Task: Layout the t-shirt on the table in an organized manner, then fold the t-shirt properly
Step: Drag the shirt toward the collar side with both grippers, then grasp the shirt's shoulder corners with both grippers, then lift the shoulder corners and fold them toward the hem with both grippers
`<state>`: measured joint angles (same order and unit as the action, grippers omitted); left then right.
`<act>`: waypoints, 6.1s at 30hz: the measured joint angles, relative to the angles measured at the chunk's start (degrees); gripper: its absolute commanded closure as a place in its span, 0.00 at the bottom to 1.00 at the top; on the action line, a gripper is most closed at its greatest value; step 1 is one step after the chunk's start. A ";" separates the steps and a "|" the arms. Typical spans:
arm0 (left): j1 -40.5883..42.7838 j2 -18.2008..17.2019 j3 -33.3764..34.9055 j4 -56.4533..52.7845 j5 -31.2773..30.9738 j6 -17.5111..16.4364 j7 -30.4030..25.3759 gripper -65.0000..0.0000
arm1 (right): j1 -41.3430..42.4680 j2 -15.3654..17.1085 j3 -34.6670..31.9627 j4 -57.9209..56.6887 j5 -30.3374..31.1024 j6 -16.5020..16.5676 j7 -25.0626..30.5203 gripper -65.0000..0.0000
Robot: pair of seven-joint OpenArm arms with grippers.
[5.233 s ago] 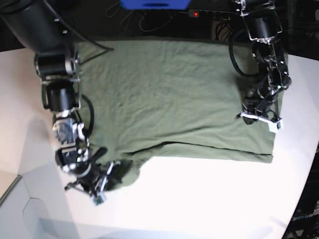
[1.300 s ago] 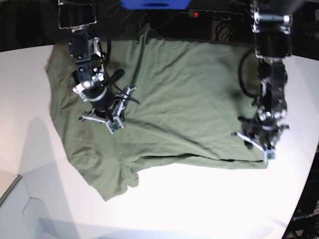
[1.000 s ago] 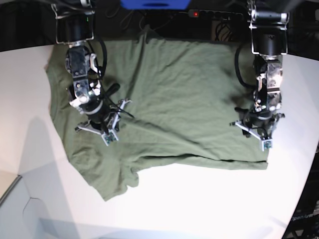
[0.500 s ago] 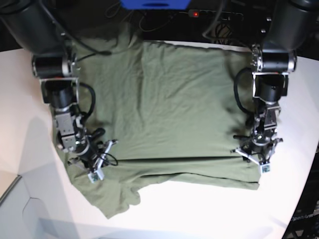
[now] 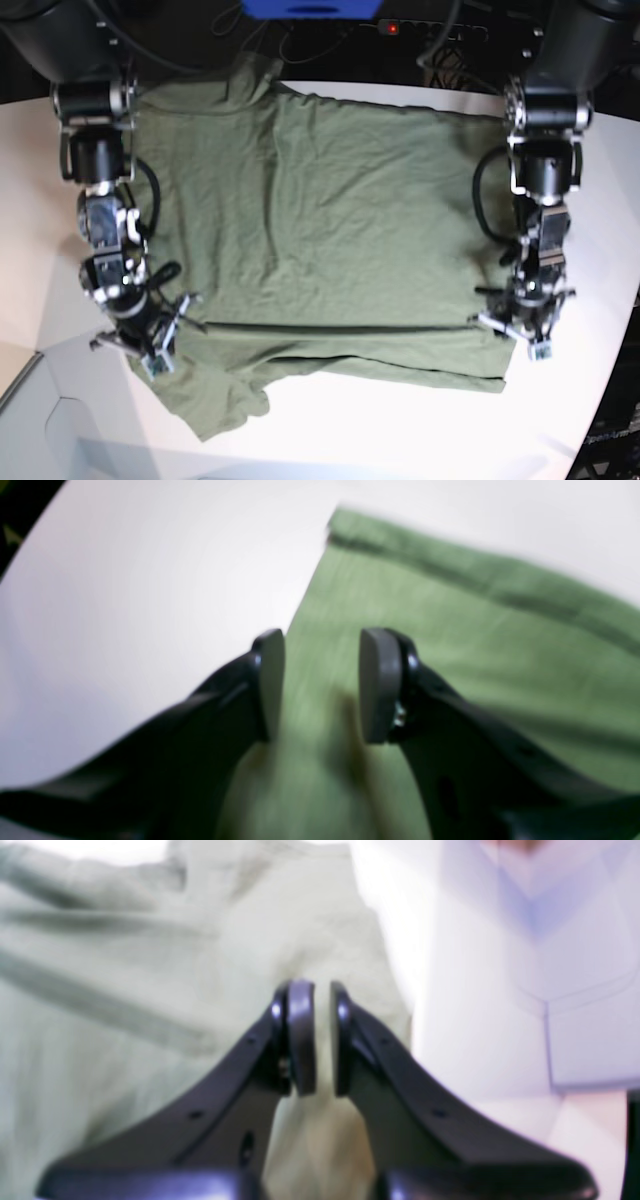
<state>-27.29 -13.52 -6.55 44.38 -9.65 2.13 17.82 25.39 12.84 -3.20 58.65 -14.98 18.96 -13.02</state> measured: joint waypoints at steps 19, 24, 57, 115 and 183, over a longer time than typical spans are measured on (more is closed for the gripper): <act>17.70 0.02 -2.47 16.87 -0.48 -0.39 5.01 0.63 | -9.33 -3.30 12.15 -1.75 0.46 -0.37 0.00 0.93; 18.27 -0.13 -2.49 17.14 -0.55 -0.42 4.39 0.63 | -1.42 -2.36 11.98 -14.19 0.81 -0.37 5.46 0.93; 37.94 3.56 -27.78 60.59 -8.11 -13.18 34.99 0.26 | -32.11 -6.21 23.47 45.07 4.85 10.64 -17.18 0.45; 49.48 8.48 -29.62 47.54 -3.96 -24.50 20.46 0.95 | -47.54 -13.64 29.68 49.37 4.76 15.72 -16.55 0.44; 38.62 8.96 -33.11 56.48 -2.58 -24.87 24.17 1.00 | -42.34 -20.13 31.30 54.49 4.76 15.74 -17.20 1.00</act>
<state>11.33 -4.56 -39.66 100.86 -12.23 -22.74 42.00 -16.95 -7.29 28.10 113.14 -10.22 34.70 -30.22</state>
